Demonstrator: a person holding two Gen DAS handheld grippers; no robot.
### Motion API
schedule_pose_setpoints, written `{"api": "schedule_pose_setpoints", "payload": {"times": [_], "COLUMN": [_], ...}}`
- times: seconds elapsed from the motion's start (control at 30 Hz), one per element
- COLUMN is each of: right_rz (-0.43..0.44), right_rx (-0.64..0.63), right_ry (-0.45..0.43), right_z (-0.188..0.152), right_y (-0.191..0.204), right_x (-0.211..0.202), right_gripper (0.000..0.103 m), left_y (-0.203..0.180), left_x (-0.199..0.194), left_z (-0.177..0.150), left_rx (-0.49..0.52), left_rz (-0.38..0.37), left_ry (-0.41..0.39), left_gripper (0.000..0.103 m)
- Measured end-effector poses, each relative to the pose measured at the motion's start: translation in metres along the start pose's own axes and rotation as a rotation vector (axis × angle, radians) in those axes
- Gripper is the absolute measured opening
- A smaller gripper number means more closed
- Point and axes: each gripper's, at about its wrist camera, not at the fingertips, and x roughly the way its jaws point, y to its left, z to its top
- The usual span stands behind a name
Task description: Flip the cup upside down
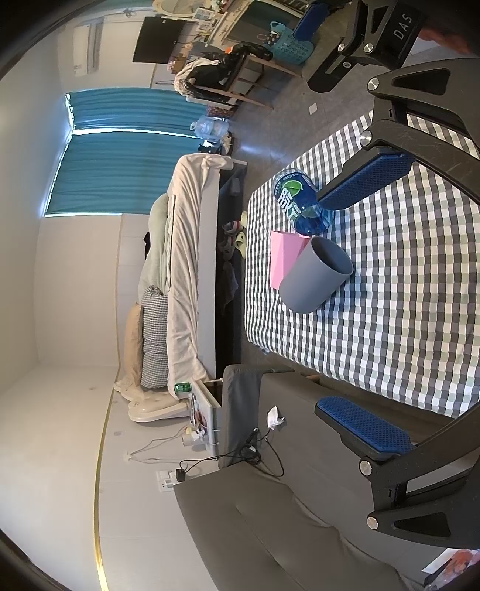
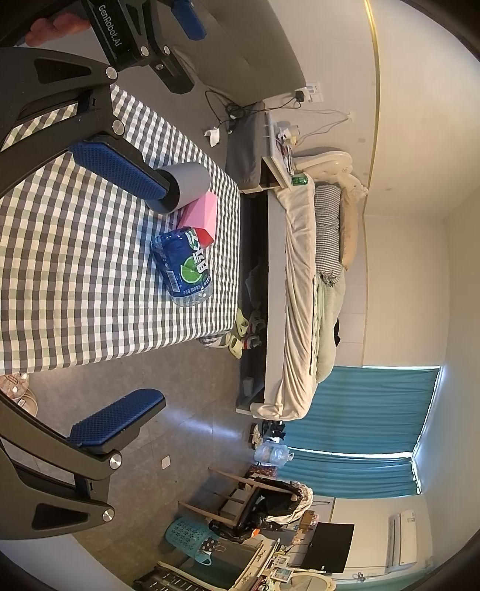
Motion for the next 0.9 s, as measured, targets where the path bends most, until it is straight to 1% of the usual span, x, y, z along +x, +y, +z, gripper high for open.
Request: {"api": "schedule_pose_setpoints", "payload": {"times": [0.63,0.7,0.9], "right_rz": [0.008,0.008,0.016], "right_rx": [0.001,0.0,-0.006], "right_ry": [0.017,0.022,0.055], "right_z": [0.001,0.0,-0.002], "right_y": [0.001,0.001,0.006], "right_x": [0.004,0.005,0.015], "right_gripper": [0.103,0.103,0.103], "left_y": [-0.003,0.001,0.002], "left_x": [0.008,0.004,0.015], "left_z": [-0.001,-0.004,-0.007], "left_rx": [-0.002,-0.003,-0.011], "left_rz": [-0.006,-0.007,-0.007], "left_ry": [0.001,0.006,0.03], "left_gripper": [0.103,0.103,0.103]}}
